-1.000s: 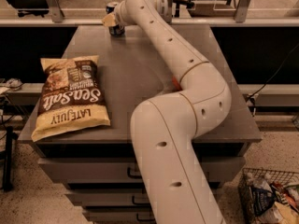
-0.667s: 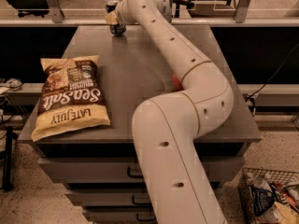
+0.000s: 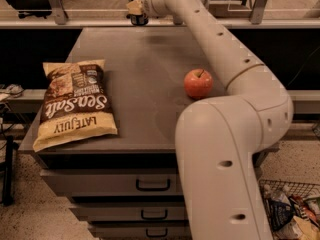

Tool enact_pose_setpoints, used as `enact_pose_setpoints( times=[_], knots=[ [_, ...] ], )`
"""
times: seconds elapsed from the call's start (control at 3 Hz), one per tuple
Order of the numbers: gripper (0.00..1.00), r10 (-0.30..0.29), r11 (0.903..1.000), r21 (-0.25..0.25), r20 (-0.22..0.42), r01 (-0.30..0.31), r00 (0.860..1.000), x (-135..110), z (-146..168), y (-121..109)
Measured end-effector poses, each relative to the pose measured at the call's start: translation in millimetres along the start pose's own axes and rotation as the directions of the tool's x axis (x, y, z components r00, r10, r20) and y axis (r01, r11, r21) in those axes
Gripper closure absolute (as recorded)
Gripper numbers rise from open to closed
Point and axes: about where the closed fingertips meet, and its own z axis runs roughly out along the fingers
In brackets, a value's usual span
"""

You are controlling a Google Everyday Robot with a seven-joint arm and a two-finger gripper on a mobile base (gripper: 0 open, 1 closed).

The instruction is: Pick pepsi can

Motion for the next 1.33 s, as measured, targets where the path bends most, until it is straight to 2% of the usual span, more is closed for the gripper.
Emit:
enact_pose_setpoints(
  times=[0.33, 0.67, 1.0, 1.33],
  knots=[
    [1.00, 0.038, 0.9961, -0.082, 0.057, -0.033, 0.998, -7.0, -53.4, -4.2],
    [1.00, 0.095, 0.9805, -0.181, 0.097, -0.076, 0.991, 3.8, -96.4, -8.4],
    [1.00, 0.126, 0.9525, -0.290, 0.092, -0.094, 0.988, 16.3, -136.2, -3.9],
    [1.00, 0.086, 0.9291, -0.364, 0.043, -0.064, 0.995, 17.5, -162.1, 11.1]
  ],
)
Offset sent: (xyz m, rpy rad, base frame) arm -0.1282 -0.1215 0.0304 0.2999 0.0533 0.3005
